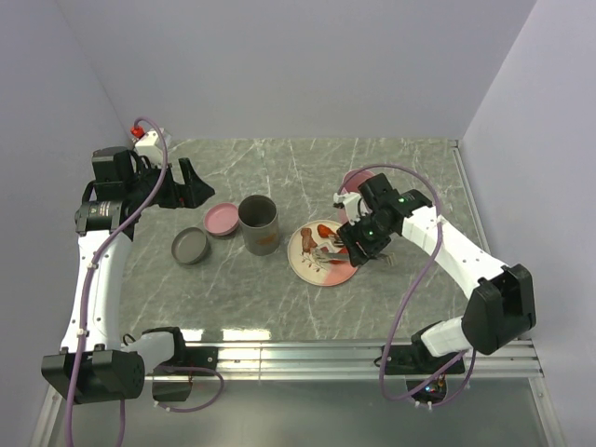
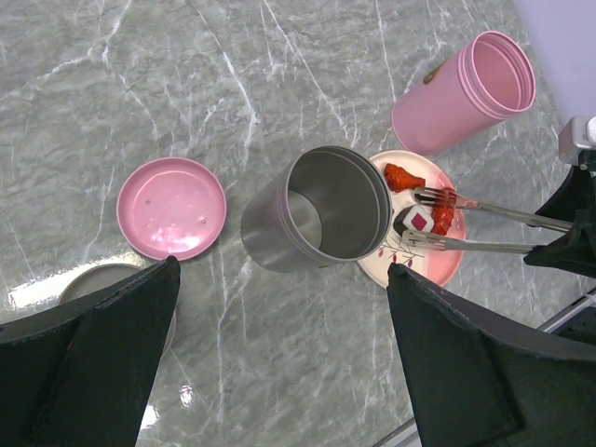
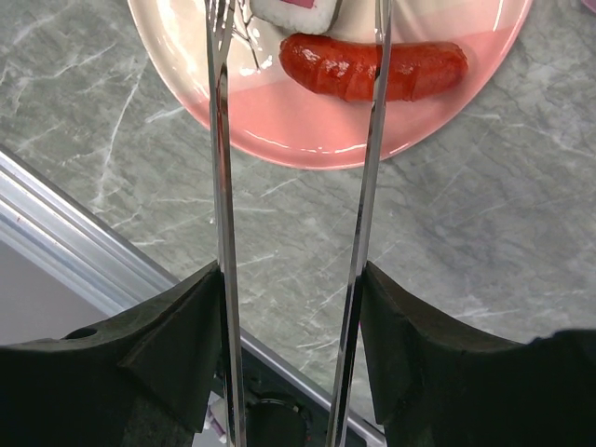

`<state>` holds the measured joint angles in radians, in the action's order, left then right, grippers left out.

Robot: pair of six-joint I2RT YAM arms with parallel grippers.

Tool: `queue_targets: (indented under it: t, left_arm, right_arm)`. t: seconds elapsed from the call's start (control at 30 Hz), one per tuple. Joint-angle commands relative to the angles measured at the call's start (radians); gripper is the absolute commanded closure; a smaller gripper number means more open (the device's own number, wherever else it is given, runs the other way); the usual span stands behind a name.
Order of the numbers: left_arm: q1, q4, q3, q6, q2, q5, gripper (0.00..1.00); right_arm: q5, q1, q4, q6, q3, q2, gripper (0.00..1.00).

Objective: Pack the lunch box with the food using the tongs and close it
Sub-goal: Pick up the fake food from the plate, then place the fake food in the packing box.

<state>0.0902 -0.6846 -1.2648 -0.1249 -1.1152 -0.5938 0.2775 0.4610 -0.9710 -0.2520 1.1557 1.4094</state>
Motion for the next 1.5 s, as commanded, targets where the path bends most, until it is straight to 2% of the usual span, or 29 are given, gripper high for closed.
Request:
queue_targets:
  t: [0.0, 0.4, 0.7, 1.1, 1.33, 1.47]
  left_arm:
    - [0.003, 0.04, -0.001, -0.008, 0.014, -0.003, 0.01]
    - [0.003, 0.042, 0.007, -0.009, 0.02, 0.0, 0.01]
    - [0.003, 0.037, -0.001, -0.009, 0.023, 0.0, 0.01]
    - [0.005, 0.022, -0.024, 0.004, 0.017, -0.012, 0.01]
    - [0.003, 0.02, -0.038, 0.008, 0.011, -0.026, 0.01]
    - [0.003, 0.026, -0.048, 0.005, 0.002, -0.018, 0.01]
  right_arm:
    - [-0.003, 0.021, 0.035, 0.007, 0.03, 0.01, 0.37]
    - [-0.037, 0.044, 0.052, 0.007, 0.021, 0.033, 0.44]
    - [-0.047, 0.048, 0.041, -0.004, 0.029, -0.018, 0.5]
    - [0.054, 0.045, -0.001, -0.02, 0.114, -0.124, 0.57]
    - [0.163, -0.074, -0.04, -0.016, 0.31, -0.144, 0.57]
    - [0.196, -0.209, -0.083, -0.046, 0.421, -0.1, 0.58]
